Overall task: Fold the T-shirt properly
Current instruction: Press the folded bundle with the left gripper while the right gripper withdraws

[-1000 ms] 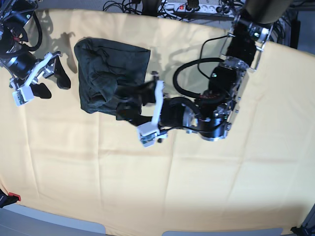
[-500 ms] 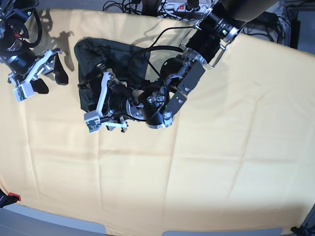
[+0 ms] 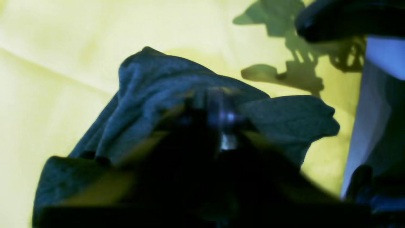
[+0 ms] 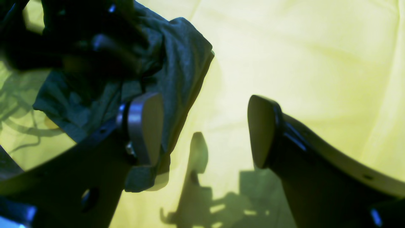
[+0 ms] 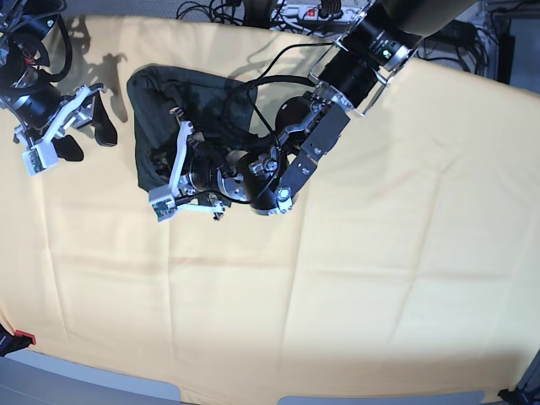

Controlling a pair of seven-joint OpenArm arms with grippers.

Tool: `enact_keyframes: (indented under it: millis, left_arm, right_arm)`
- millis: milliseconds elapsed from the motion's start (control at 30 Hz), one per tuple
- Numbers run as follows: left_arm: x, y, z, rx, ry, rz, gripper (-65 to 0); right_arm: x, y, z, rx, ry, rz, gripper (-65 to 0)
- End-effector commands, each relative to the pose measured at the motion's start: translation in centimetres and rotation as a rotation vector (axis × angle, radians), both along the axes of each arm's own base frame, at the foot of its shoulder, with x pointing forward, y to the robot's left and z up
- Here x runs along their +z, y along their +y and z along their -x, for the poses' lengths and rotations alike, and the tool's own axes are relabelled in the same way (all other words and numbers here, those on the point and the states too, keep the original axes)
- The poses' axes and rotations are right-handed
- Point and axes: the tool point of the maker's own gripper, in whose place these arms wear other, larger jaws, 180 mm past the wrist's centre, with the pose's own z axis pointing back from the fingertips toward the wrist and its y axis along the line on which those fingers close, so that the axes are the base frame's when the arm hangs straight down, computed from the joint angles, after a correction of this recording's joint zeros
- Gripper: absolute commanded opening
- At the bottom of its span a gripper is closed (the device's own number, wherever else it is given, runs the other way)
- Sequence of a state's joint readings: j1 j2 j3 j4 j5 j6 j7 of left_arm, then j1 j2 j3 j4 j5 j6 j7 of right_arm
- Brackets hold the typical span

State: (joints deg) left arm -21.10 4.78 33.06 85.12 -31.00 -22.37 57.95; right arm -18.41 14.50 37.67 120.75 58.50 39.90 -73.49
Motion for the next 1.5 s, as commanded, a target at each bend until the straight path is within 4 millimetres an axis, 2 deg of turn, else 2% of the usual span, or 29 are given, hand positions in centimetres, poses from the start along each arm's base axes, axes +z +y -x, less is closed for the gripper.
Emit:
enact_keyframes:
  millis: [0, 133, 233, 367, 567, 700, 833, 1067, 1133, 1300, 1467]
  left_arm:
    - [2.2, -1.0, -0.4, 0.006, -0.011, 0.072, -65.0]
    - [3.0, -1.5, 0.3, -0.012, 0.04, 0.128, -65.0]
    - [3.0, -1.5, 0.4, -0.016, 0.046, 0.126, -65.0]
    - [3.0, -1.3, 0.8, -0.037, 0.048, 0.104, -65.0]
    - [4.9, -1.1, 4.2, -0.212, 0.049, 0.118, -65.0]
    - [5.1, -0.4, 4.6, -0.241, 0.017, 0.096, -65.0]
    - [4.2, 0.6, 4.7, -0.251, 0.015, 0.038, -65.0]
    - [1.6, 3.6, 4.2, -0.225, 0.054, -0.077, -65.0]
    - [1.4, 4.0, 4.3, -0.222, 0.072, -0.08, -65.0]
    - [1.8, 4.7, 6.1, -0.307, 0.137, -0.04, -65.0]
    - [1.0, 6.3, 6.0, -0.313, 0.141, -0.06, -65.0]
  right_arm:
    - [1.3, 0.1, -0.5, 0.012, -0.052, -0.003, -25.7]
    - [1.3, 0.1, -0.5, 0.012, -0.053, -0.003, -35.4]
    - [1.3, 0.1, -0.5, 0.012, -0.054, -0.003, -38.0]
    - [1.3, 0.1, -0.5, 0.012, -0.053, -0.003, -38.1]
    - [1.3, 0.1, -0.5, 0.013, -0.053, -0.003, -38.1]
    - [1.3, 0.1, -0.5, 0.013, -0.053, -0.003, -38.1]
    - [1.3, 0.1, -0.5, 0.013, -0.053, -0.003, -38.1]
    - [1.3, 0.1, -0.5, 0.013, -0.053, -0.003, -38.1]
    - [1.3, 0.1, -0.5, 0.013, -0.053, -0.003, -38.1]
    - [1.4, 0.2, -0.6, 0.012, -0.057, -0.005, -38.1]
    - [1.4, 0.2, -0.6, 0.013, -0.057, -0.005, -38.1]
